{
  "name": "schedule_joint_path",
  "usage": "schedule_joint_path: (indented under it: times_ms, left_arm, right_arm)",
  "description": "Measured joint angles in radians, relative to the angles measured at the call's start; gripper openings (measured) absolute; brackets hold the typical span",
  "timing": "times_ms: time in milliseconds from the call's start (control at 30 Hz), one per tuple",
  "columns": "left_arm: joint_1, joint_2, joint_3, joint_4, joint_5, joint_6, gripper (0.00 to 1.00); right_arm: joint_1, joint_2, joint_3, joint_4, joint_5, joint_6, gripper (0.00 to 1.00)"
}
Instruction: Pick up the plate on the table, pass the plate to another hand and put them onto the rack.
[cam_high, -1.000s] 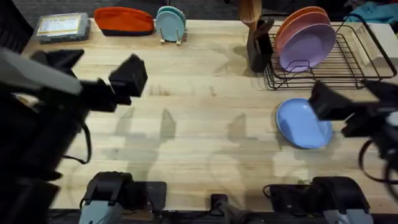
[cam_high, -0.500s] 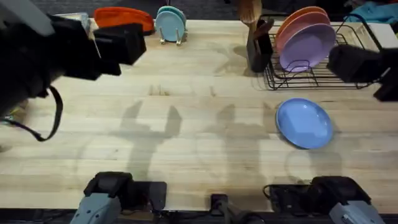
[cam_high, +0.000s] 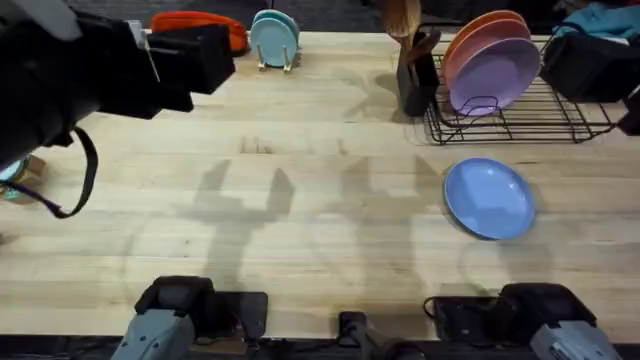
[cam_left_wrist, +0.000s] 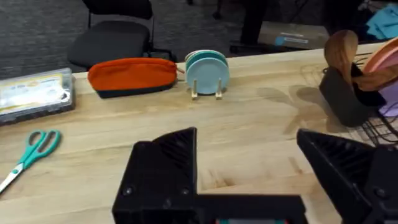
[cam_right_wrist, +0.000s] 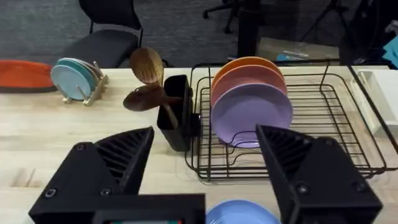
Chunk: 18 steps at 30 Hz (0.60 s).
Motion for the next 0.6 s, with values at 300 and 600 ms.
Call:
schedule_joint_path:
  times_ms: [300,600]
  left_arm:
    - [-0.045,0.117,0.0,0.029,0.158,-0.013,0.995]
    - [-0.352,0.295,0.0,0.173,0.148,-0.024,0.996]
  right_arm:
    - [-0.009,0.0,0.0,-0.036,0.047,0.0,0.997]
    - [-0.124,0.0,0.039,-0.142,0.061,0.003,0.996]
